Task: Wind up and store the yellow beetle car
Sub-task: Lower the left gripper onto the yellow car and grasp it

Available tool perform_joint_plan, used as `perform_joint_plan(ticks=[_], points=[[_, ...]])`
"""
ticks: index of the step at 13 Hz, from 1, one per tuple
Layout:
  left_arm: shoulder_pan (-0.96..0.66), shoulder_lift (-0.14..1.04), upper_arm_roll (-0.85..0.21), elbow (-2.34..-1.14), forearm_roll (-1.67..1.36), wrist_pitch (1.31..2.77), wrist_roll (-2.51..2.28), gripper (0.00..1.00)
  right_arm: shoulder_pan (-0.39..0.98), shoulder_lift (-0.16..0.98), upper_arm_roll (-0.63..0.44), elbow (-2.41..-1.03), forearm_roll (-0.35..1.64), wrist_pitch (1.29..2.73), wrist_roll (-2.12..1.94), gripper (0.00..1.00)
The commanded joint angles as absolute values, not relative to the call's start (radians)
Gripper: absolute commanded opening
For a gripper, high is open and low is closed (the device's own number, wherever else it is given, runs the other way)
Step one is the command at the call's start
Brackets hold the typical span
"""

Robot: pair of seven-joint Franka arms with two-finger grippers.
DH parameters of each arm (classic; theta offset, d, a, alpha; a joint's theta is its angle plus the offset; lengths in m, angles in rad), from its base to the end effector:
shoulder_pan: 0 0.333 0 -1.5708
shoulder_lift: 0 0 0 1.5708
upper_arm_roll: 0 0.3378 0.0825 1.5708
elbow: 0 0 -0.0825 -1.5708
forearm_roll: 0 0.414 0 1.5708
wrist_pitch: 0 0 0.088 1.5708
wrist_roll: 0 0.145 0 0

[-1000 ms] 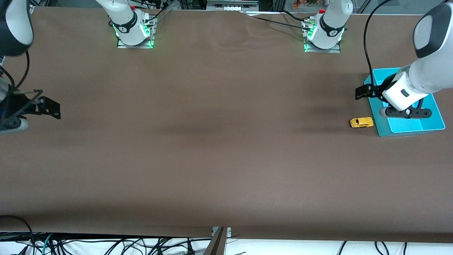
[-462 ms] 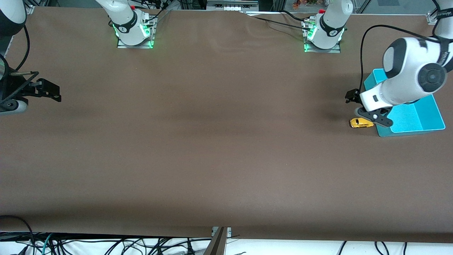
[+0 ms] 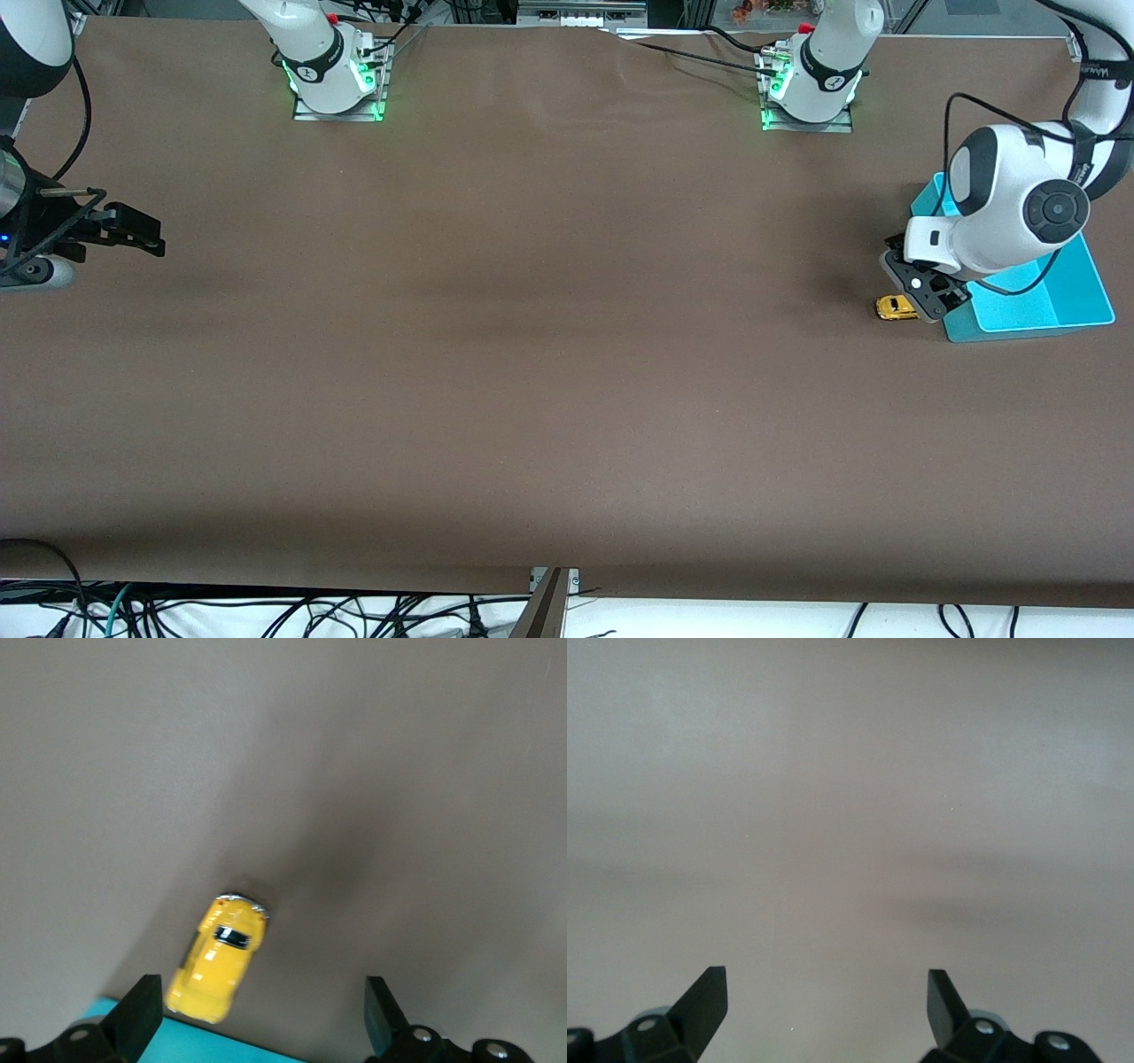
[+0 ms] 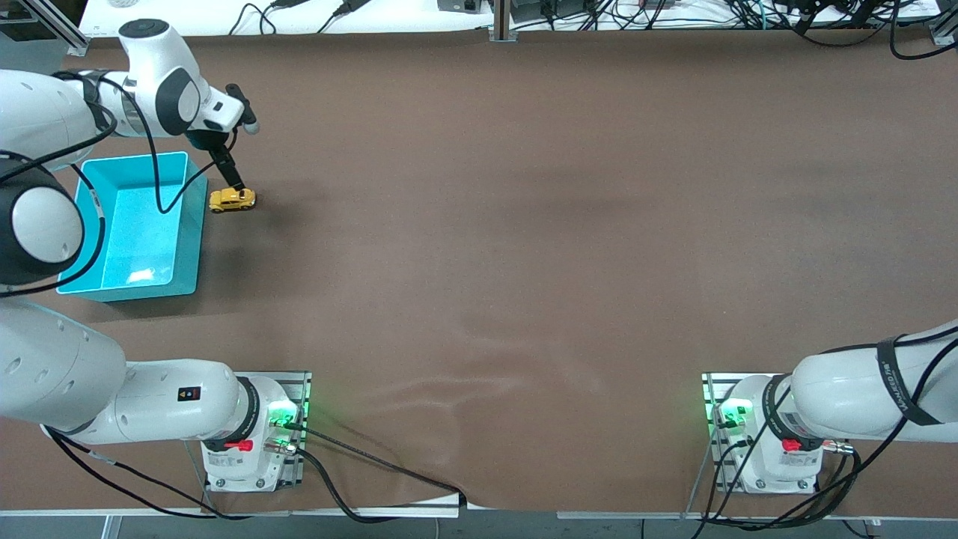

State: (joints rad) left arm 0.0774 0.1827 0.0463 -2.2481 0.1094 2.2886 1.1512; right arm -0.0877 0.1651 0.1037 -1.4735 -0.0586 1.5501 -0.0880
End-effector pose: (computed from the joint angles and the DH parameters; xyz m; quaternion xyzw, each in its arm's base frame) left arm 0.5371 0.0728 0.2346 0.8481 -0.5232 -0.0825 0.0079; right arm 0.6303 -0.0032 0.5553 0.9975 0.0523 -0.0445 0.0192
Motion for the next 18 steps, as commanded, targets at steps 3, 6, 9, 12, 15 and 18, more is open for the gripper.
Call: perform_joint_plan(ticks=[3,6,9,12,15,18], points=[[0.072,0.297,0.057,-2.240,0.114,2.427,1.463,1.00,-0.084,0.164,0.092,-1.477,-0.045,1.546,-0.080,1.00],[0.074,0.347,0.090,-2.237,0.112,2.462,1.534,0.99,-0.090,0.169,0.091,-1.477,-0.044,1.546,-0.080,1.00],[0.081,0.365,0.101,-2.235,0.112,2.468,1.568,0.99,-0.092,0.169,0.091,-1.477,-0.044,1.545,-0.078,1.00],[0.083,0.376,0.129,-2.235,0.112,2.483,1.610,0.99,-0.092,0.169,0.091,-1.477,-0.044,1.545,-0.078,1.00],[0.084,0.380,0.143,-2.232,0.112,2.484,1.623,0.99,-0.092,0.169,0.091,-1.476,-0.044,1.546,-0.080,1.00],[0.083,0.379,0.143,-2.232,0.097,2.484,1.623,0.45,-0.092,0.169,0.091,-1.476,-0.044,1.546,-0.080,1.00]])
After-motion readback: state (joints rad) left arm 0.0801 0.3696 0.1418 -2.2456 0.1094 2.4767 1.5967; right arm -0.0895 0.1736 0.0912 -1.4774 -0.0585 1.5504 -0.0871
